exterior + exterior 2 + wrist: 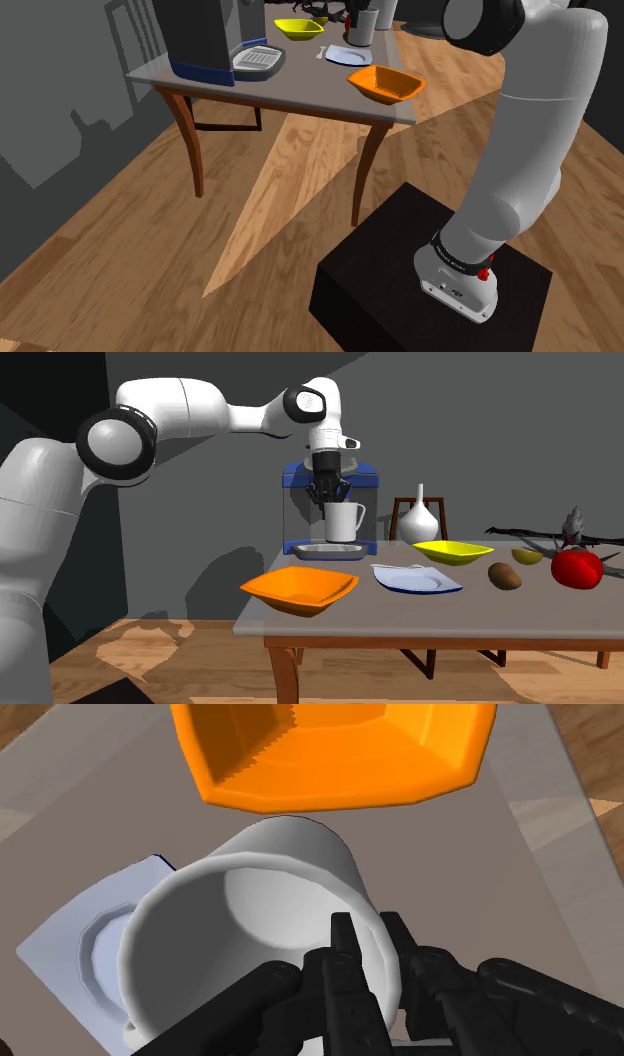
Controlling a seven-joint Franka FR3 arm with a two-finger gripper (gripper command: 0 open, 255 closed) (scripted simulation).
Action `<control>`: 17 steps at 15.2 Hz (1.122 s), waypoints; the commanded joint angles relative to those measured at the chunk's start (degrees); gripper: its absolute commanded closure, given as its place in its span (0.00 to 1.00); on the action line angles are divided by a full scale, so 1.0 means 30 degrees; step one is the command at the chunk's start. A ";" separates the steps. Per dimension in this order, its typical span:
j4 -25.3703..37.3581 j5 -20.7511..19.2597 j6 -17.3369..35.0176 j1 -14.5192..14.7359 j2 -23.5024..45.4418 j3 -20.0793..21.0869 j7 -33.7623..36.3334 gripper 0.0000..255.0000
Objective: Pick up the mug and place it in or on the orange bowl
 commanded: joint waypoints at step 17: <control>-1.3101 -0.2694 0.3557 0.0501 -0.9907 -0.0160 0.0142 1.00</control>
